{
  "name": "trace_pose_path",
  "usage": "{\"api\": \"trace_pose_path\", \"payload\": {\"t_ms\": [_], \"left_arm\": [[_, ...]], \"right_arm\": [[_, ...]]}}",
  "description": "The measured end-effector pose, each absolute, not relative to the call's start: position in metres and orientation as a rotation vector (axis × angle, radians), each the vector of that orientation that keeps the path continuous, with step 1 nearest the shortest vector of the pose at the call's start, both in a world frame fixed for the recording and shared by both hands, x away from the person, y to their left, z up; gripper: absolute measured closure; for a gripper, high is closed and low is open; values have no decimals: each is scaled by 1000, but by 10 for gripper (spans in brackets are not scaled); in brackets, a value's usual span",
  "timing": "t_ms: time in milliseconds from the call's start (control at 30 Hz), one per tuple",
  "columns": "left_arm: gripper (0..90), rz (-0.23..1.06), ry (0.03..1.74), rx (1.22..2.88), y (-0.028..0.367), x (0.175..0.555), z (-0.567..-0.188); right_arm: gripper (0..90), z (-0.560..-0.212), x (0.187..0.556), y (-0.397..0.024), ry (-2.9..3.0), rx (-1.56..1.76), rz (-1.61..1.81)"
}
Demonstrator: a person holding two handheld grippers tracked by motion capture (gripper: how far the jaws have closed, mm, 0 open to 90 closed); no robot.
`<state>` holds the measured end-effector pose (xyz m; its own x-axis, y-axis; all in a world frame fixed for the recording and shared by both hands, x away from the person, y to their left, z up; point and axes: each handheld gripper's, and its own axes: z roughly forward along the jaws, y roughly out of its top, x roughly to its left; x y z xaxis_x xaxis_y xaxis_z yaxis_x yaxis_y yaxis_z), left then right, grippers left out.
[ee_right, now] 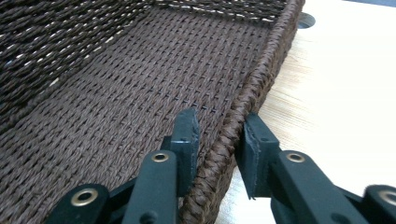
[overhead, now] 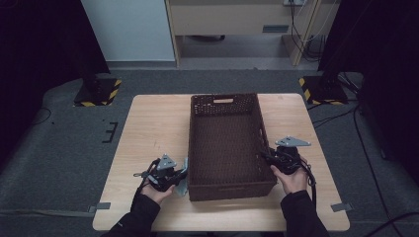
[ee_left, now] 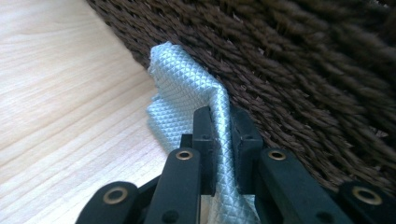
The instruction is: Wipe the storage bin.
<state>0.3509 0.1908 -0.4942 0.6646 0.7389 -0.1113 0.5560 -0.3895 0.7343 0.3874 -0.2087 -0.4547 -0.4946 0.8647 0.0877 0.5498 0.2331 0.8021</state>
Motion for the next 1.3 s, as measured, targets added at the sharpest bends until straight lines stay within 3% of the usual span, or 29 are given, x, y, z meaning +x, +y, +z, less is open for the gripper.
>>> {"api": "trace_pose_path", "payload": {"t_ms": [200,400,600,633,900,1300], "left_arm": [[819,322,962,1970,200,344,-467],[819,352,923,1945,200,338,-454],[819,347,916,1968,202,332,-458],[819,337,931,1988,202,331,-465],[819,290,997,2079,199,337,-490],[819,321,904,1925,208,318,-446]], "right_arm": [[725,-455,390,-208,2088,1346,1160],[722,-456,392,-203,2064,1365,1147],[653,-456,391,-205,2067,1331,1152],[597,-454,390,-207,2055,1323,1172],[481,-452,384,-215,2083,1274,1219],[479,-453,384,-213,2136,1251,1210]]}}
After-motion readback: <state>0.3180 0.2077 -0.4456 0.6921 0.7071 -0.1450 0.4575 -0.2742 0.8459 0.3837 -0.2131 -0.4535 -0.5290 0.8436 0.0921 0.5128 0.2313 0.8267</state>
